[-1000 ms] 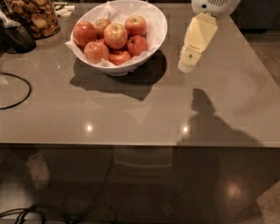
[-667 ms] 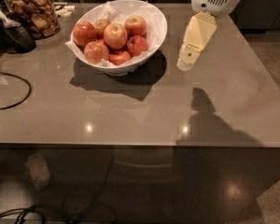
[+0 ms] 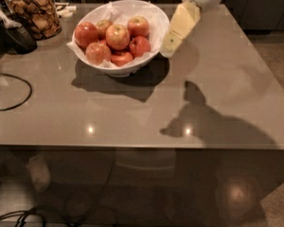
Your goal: Pick apple from white bowl
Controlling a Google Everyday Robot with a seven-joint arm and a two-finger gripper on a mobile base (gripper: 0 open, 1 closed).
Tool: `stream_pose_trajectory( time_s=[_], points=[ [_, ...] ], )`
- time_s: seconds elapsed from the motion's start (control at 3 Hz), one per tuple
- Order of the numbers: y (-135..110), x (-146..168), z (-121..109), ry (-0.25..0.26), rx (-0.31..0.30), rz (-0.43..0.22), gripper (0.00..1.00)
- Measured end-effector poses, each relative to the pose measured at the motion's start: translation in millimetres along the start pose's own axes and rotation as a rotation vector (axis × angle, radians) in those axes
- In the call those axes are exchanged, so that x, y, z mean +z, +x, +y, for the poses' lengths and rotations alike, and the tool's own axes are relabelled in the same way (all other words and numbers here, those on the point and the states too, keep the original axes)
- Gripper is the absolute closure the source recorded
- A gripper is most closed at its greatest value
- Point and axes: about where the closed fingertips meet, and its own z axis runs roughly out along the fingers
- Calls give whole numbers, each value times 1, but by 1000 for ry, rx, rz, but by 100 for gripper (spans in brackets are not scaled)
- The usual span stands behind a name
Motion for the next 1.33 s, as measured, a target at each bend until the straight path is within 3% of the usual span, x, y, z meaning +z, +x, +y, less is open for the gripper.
stream_pose_trajectory(
  time_s=[0.33,0.67,1.0,1.33],
  points=[
    [-29,7,-4,-20,-38,-17,0],
    [-35,8,-7,-8,-39,-35,0],
    [-62,17,-10,-24,-31,-86,0],
    [-90,21,-9,-29,-70,-108,0]
  ],
)
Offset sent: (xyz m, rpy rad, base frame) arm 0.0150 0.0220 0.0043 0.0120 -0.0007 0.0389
